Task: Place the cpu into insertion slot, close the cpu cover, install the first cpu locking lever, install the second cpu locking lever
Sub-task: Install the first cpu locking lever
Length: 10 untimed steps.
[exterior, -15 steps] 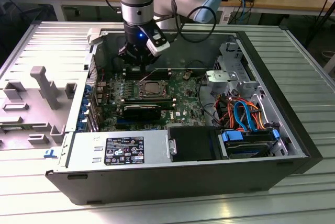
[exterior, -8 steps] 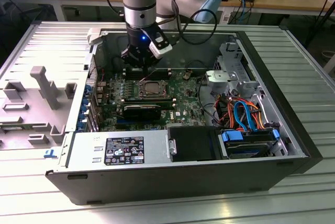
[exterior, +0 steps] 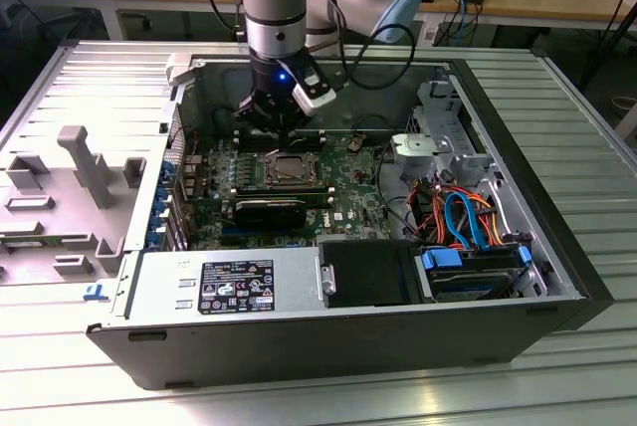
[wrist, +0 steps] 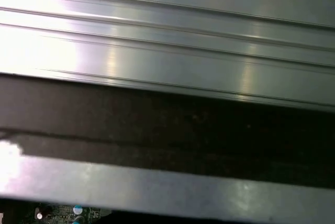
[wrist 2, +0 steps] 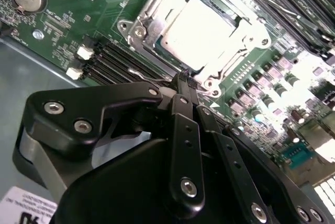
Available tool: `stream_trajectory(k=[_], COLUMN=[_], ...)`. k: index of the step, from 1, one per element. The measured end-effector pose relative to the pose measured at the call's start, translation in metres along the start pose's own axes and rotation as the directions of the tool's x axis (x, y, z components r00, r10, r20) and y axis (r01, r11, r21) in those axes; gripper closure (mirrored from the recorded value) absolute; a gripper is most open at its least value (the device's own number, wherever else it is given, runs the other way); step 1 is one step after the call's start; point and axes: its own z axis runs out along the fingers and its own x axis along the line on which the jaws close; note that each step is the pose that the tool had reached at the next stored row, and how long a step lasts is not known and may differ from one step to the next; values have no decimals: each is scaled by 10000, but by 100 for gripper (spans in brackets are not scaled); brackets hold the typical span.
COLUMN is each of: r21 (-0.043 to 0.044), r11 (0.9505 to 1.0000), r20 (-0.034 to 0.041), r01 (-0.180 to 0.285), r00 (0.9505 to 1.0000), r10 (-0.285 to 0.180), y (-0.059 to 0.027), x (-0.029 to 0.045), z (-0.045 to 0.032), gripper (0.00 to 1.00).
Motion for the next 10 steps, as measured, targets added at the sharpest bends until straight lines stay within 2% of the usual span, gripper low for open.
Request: stream_trajectory(k=[10], r21=[0], r11=[10000], r20=[0], r01=[1], r00=[10000], r10=[-1], y=[-16], x=[-138], z=[83], gripper=[89])
